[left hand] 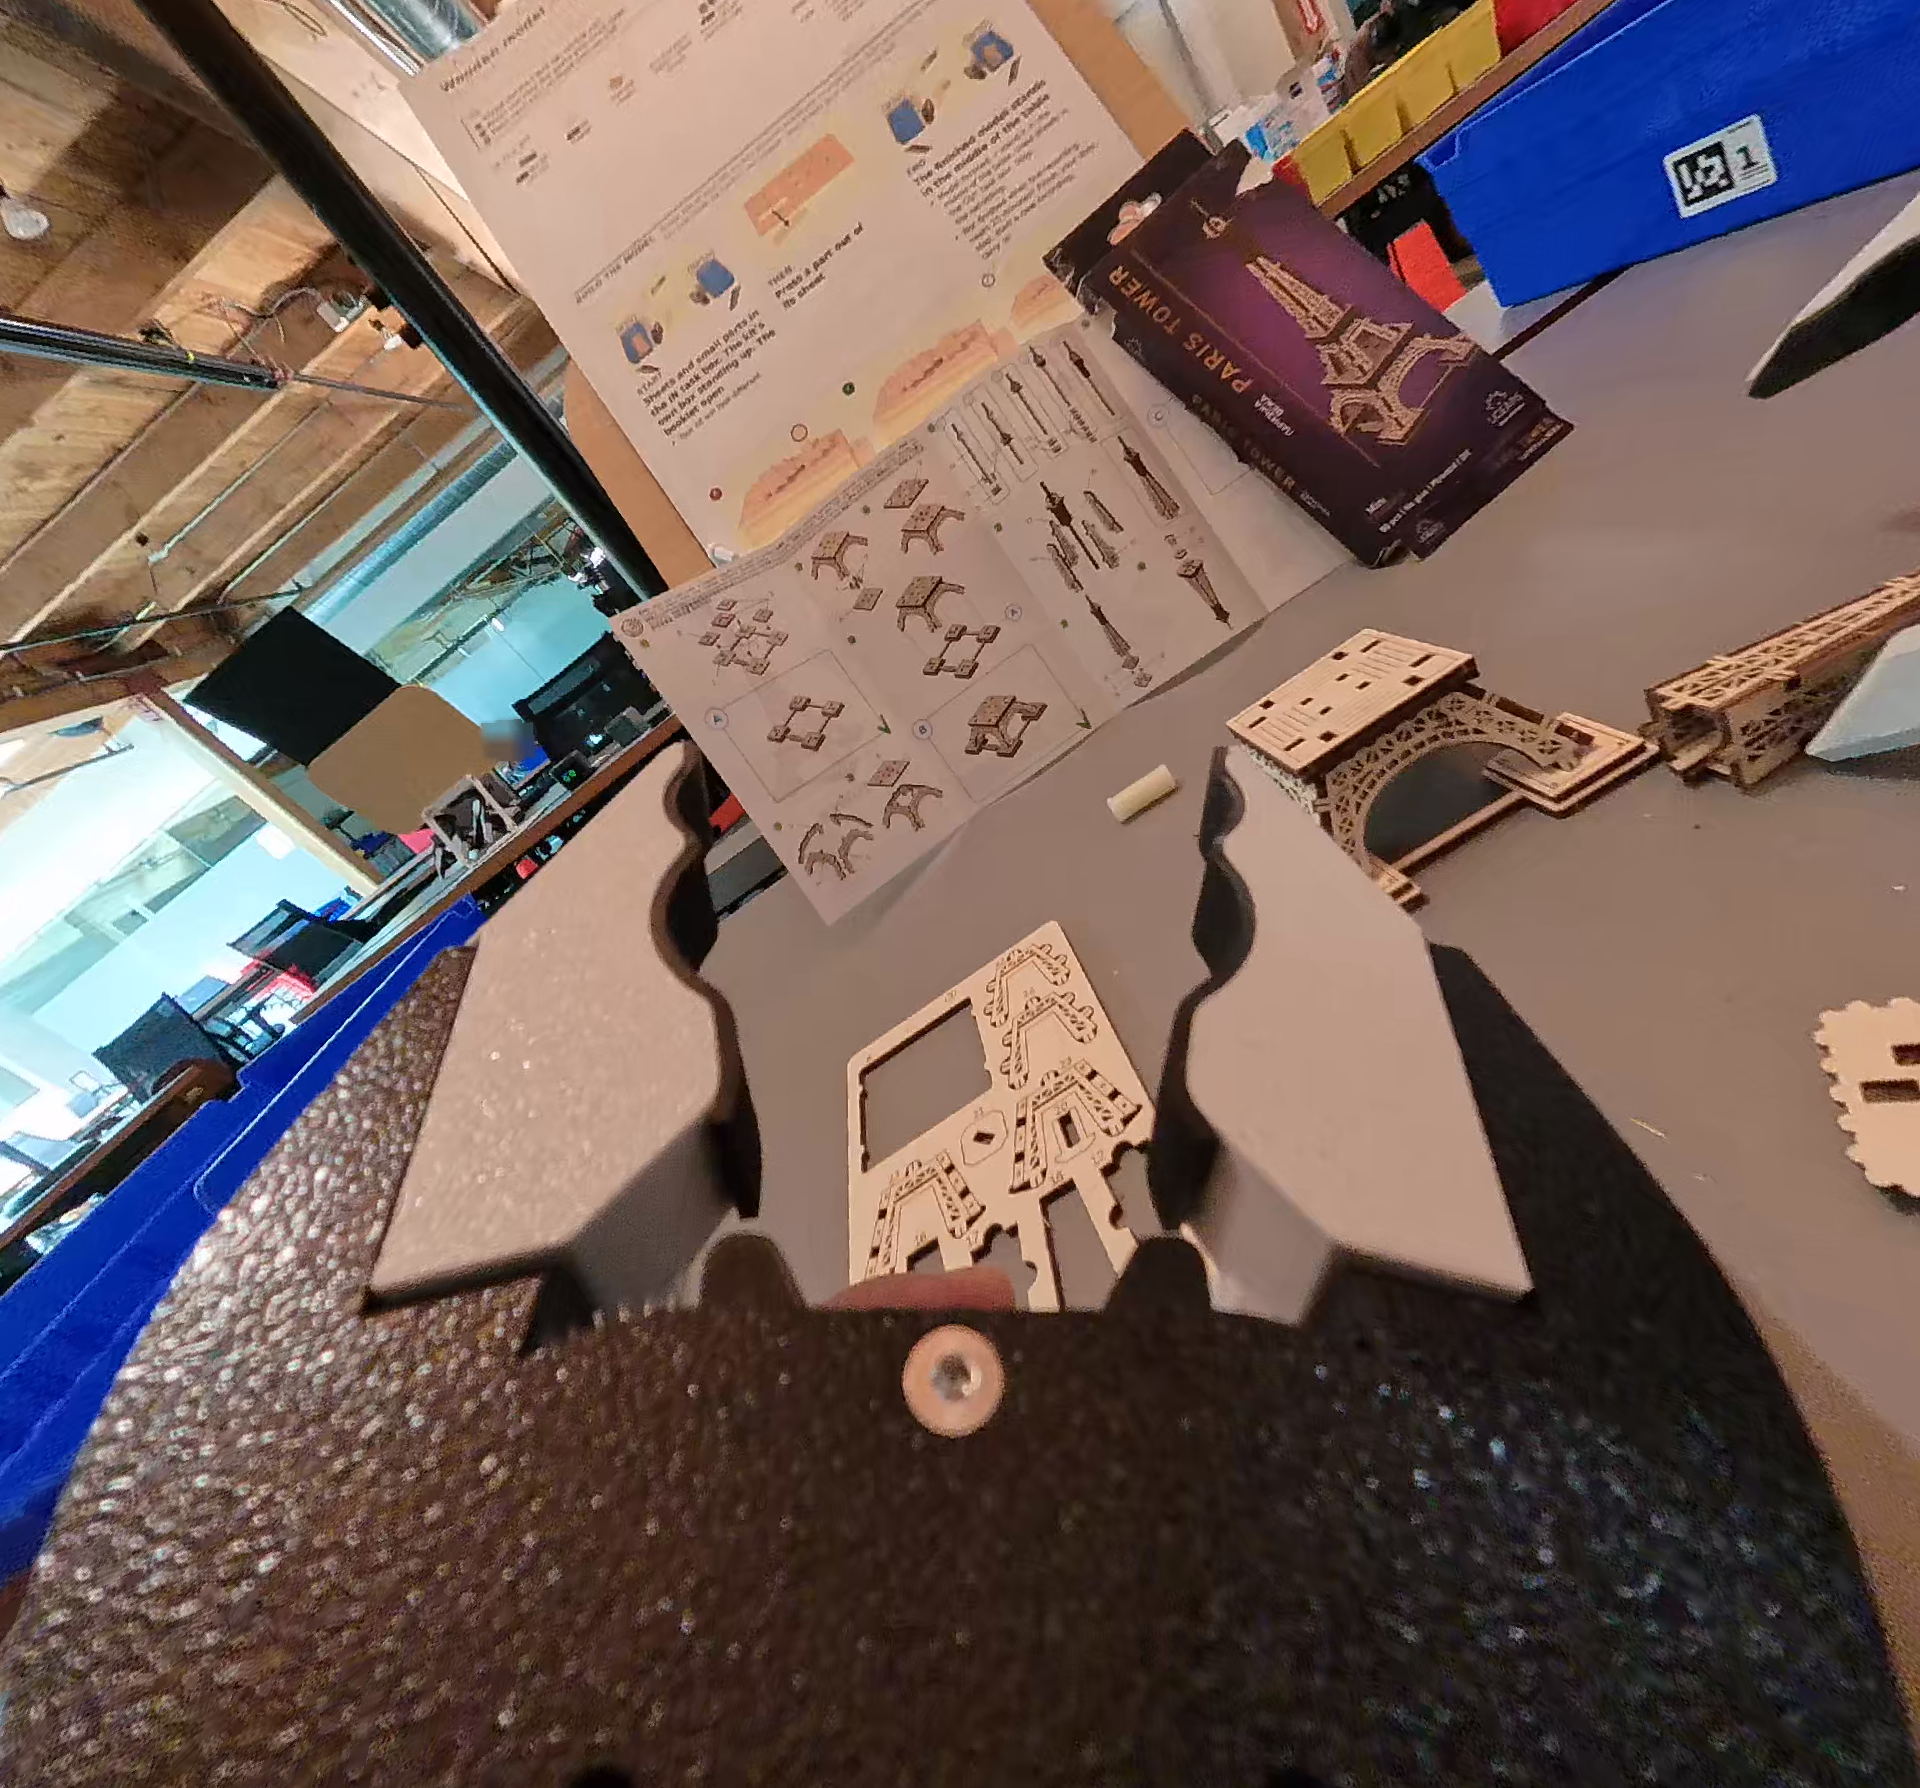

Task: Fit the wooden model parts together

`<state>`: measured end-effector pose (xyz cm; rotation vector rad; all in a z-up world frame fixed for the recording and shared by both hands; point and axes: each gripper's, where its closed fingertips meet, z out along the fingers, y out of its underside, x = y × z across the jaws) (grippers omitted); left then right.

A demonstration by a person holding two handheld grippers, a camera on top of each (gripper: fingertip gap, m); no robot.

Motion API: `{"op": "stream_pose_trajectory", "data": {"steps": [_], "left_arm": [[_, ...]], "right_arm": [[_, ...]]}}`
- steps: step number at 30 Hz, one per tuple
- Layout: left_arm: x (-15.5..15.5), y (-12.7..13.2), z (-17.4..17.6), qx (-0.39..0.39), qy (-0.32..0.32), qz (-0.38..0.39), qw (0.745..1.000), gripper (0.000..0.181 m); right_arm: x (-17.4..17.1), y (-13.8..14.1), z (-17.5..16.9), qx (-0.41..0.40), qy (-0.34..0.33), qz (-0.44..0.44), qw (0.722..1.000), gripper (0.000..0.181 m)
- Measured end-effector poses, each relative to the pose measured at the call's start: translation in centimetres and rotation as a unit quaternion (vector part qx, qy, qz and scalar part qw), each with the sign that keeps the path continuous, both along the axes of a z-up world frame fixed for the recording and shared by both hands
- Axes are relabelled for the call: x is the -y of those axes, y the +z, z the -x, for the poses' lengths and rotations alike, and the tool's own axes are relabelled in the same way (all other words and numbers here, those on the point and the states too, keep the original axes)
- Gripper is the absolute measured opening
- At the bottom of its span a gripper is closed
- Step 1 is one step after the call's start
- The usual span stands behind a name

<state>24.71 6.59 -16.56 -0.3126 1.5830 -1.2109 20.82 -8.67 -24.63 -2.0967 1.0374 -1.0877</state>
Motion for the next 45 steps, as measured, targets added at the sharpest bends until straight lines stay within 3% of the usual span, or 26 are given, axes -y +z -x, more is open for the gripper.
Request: {"op": "stream_pose_trajectory", "data": {"steps": [5,19,27,42,45], "left_arm": [[0.1,-0.3,-0.2,-0.006,0.002,-0.005,1.000,0.093],[-1.1,-0.4,-1.0,-0.005,0.048,-0.011,0.999,0.090],[-0.9,-0.6,-1.1,-0.010,0.044,-0.020,0.999,0.089],[-0.7,-0.9,-0.9,-0.012,0.039,-0.036,0.998,0.089],[-0.9,-0.9,-1.0,-0.013,0.044,-0.037,0.998,0.089]], "right_arm": [[-0.6,-0.3,0.3,-0.013,0.021,-0.005,1.000,0.078],[1.2,-1.3,0.8,-0.084,-0.019,-0.088,0.992,0.090],[0.9,-1.6,1.0,-0.107,-0.010,-0.112,0.988,0.084],[0.6,-1.6,1.3,-0.111,-0.003,-0.118,0.987,0.088],[0.9,0.6,1.5,-0.063,0.003,-0.146,0.987,0.093]]}}
